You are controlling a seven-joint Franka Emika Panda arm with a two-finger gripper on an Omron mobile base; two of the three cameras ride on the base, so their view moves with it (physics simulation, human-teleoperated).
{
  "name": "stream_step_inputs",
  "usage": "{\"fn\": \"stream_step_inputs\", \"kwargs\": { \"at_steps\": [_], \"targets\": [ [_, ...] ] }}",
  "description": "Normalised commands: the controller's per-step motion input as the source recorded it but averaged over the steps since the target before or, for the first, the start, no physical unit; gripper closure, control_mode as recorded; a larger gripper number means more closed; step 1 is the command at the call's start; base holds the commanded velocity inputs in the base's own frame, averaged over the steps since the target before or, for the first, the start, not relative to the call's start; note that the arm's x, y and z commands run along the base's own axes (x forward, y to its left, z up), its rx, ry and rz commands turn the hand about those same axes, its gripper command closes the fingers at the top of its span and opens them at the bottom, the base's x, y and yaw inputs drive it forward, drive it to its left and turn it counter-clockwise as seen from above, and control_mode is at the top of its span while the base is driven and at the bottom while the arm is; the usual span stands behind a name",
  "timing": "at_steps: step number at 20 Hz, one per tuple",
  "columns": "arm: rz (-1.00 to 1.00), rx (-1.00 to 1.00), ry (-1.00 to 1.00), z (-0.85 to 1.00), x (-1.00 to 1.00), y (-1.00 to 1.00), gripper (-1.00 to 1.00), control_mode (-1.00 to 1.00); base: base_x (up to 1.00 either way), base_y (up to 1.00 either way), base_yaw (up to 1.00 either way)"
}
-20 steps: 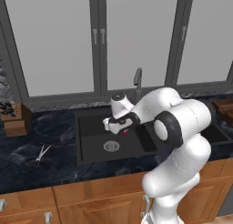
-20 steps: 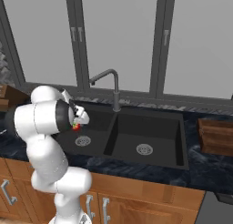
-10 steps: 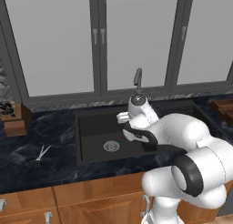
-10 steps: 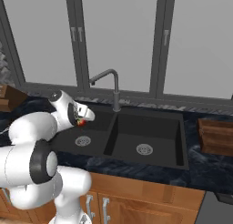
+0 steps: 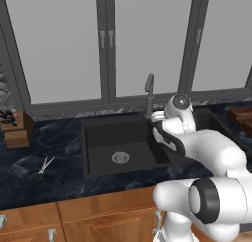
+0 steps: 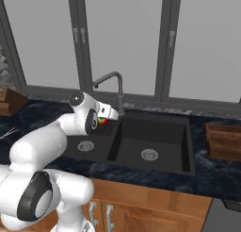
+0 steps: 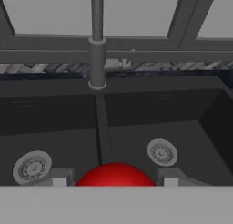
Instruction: Pick up all produce items and place them in the sink. Turn on the sink faucet to wash them. Then turn the sink off and put them in the tray.
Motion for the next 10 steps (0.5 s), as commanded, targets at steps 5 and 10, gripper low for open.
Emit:
{"fn": "stream_step_inputs", "kwargs": {
  "at_steps": [5, 10],
  "targets": [
    [-0.13, 0.0, 0.0, 0.31, 0.0, -1.0, 1.0, -1.0, 0.0, 0.0, 0.0],
    [-0.19, 0.0, 0.0, 0.3, 0.01, -1.0, 1.0, -1.0, 0.0, 0.0, 0.0]
  ]
}}
